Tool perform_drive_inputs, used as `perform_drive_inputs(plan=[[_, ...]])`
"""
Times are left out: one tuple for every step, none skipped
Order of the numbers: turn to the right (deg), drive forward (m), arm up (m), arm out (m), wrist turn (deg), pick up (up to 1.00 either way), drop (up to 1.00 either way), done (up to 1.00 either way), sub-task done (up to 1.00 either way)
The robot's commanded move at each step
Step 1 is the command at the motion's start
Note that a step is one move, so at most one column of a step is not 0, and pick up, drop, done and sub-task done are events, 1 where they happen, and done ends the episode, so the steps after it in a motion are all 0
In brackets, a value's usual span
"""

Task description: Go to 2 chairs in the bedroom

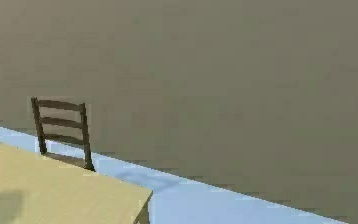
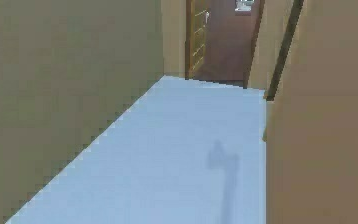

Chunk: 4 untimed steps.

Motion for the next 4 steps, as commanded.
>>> perform_drive_inputs(plan=[[45.0, 0.00, 0.00, 0.00, 0.0, 0.00, 0.00, 0.00, 0.00], [30.0, 0.00, 0.00, 0.00, 0.0, 0.00, 0.00, 0.00, 0.00], [0.0, 0.15, 0.00, 0.00, 0.0, 0.00, 0.00, 0.00, 0.00], [-45.0, 0.00, 0.00, 0.00, 0.0, 0.00, 0.00, 0.00, 0.00]])
